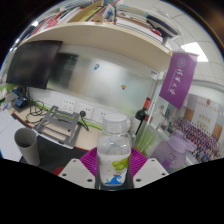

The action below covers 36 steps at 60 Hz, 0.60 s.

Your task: Pour water

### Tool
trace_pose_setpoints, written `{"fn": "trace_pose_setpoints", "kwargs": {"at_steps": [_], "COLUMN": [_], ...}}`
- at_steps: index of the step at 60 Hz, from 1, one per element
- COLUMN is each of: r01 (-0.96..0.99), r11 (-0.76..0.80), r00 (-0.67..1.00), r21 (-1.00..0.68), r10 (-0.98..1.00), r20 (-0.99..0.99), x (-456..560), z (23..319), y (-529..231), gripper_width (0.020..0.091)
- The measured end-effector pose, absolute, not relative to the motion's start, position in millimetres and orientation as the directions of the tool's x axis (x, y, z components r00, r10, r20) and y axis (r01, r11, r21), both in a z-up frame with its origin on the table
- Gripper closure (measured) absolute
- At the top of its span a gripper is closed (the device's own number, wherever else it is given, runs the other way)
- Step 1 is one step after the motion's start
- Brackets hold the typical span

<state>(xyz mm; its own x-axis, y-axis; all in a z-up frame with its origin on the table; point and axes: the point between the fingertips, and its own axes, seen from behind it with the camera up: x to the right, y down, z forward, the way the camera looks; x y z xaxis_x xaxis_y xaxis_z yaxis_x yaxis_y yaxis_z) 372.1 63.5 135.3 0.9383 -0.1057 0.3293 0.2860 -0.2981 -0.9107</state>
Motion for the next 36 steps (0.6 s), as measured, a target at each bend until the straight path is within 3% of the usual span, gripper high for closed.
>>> {"fn": "trace_pose_setpoints", "kwargs": {"at_steps": [17,36], "r01": [0.815,0.984], "r11": [-0.276,-0.174], "r00": [0.557,0.072], "r21": [-0.509,-0.028], "r10": [0.136,0.252], "r20": [0.819,0.965], "x": [299.7,245.7], "z": [164.2,170.2], "y": [71.8,65.9], "gripper_width": [0.0728,0.0727]}}
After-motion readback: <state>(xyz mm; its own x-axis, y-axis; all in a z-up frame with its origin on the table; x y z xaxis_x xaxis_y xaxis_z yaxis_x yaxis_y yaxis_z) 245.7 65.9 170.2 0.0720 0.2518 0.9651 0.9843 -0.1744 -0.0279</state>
